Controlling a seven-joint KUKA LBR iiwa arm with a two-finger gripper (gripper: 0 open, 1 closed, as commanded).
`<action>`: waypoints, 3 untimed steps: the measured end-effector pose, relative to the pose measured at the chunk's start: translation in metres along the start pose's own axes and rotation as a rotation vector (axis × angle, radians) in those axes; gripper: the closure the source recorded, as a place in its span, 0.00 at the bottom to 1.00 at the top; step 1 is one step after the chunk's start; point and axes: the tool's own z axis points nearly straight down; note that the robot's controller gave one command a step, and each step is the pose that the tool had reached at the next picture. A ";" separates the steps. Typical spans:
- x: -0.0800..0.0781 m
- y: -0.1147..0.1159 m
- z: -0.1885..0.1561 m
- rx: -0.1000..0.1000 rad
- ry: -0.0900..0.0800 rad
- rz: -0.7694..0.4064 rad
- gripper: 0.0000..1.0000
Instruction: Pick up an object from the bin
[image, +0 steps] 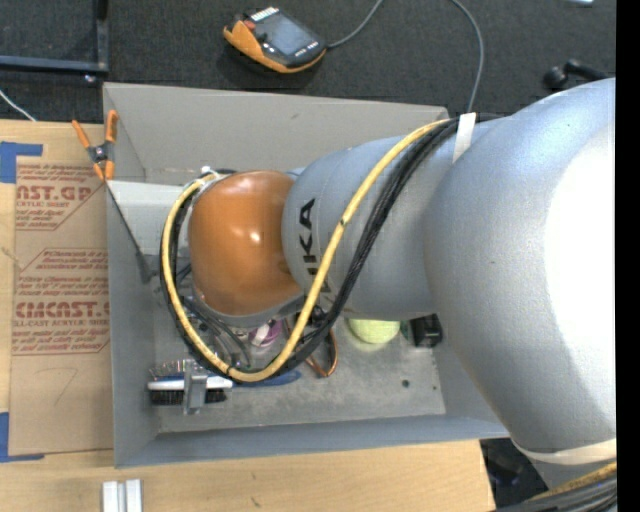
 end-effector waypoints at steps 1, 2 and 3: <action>-0.002 -0.002 -0.005 -0.002 -0.007 0.003 0.00; 0.004 -0.008 0.082 -0.002 -0.001 -0.005 0.00; 0.003 -0.004 0.082 -0.003 -0.005 0.039 0.00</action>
Offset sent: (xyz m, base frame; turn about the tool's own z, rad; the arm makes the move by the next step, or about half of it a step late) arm -0.0048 -0.0086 -0.0816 -0.0048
